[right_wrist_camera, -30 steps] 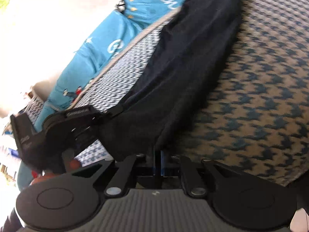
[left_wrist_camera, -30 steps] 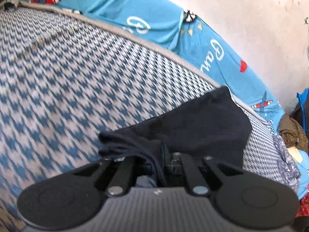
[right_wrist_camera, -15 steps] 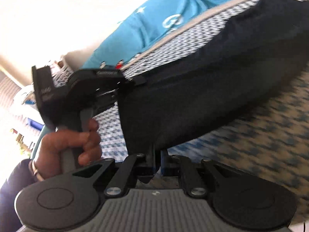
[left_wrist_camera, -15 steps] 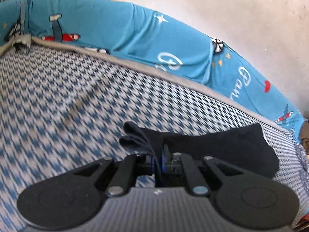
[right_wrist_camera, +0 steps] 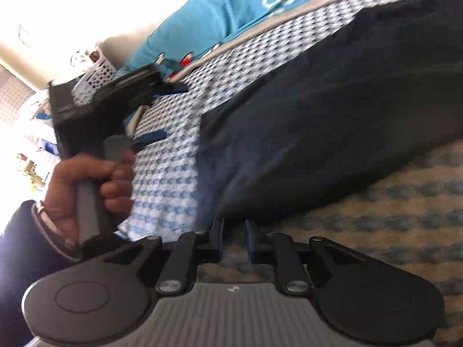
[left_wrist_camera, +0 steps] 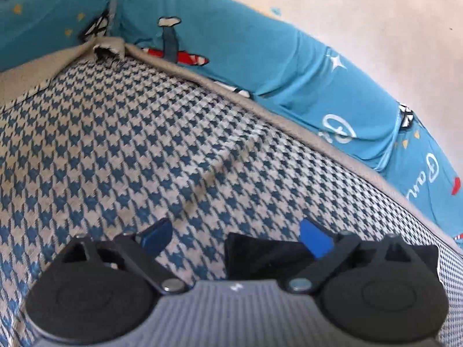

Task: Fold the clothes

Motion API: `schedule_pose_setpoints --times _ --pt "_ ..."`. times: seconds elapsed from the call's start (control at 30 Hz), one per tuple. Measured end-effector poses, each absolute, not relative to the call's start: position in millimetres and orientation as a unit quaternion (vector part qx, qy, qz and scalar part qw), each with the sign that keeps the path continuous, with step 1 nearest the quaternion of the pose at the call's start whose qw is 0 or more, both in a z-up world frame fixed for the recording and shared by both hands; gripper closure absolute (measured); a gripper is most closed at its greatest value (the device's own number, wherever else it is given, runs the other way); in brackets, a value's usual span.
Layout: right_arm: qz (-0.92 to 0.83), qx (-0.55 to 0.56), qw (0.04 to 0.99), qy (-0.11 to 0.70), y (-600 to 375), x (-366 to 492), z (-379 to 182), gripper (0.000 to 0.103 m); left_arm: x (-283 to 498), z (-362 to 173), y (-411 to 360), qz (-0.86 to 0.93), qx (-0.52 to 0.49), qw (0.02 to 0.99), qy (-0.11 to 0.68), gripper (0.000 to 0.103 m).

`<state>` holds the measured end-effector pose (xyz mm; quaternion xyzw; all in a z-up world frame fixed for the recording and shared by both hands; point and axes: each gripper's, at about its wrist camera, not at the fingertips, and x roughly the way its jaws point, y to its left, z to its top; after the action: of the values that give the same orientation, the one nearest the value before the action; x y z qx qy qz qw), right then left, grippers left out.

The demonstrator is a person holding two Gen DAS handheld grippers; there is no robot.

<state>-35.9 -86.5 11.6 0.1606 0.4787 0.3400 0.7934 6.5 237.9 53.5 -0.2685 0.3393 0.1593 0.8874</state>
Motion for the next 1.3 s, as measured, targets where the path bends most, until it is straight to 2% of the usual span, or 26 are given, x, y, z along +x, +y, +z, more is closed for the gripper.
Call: schedule_pose_setpoints --times 0.13,0.27,0.43,0.73,0.93,1.3 --pt "0.316 0.143 0.816 0.463 -113 -18 23 0.086 11 54 216 0.12 -0.238 0.894 0.359 0.0" --pt "0.293 0.102 0.843 0.441 -126 6 39 0.076 17 52 183 0.078 -0.18 0.904 0.379 0.0" --pt "0.256 0.09 0.868 0.416 -149 38 49 0.076 24 44 144 0.03 -0.118 0.904 0.41 0.0" --pt "0.197 0.084 0.898 0.386 -154 90 48 0.076 20 22 100 -0.025 -0.075 0.889 0.451 0.0" --pt "0.189 0.069 0.907 0.371 -146 114 44 0.076 12 16 74 -0.039 -0.02 0.892 0.45 0.0" --pt "0.155 0.055 0.908 0.386 -134 162 18 0.077 0 13 57 -0.057 0.031 0.879 0.473 0.0"
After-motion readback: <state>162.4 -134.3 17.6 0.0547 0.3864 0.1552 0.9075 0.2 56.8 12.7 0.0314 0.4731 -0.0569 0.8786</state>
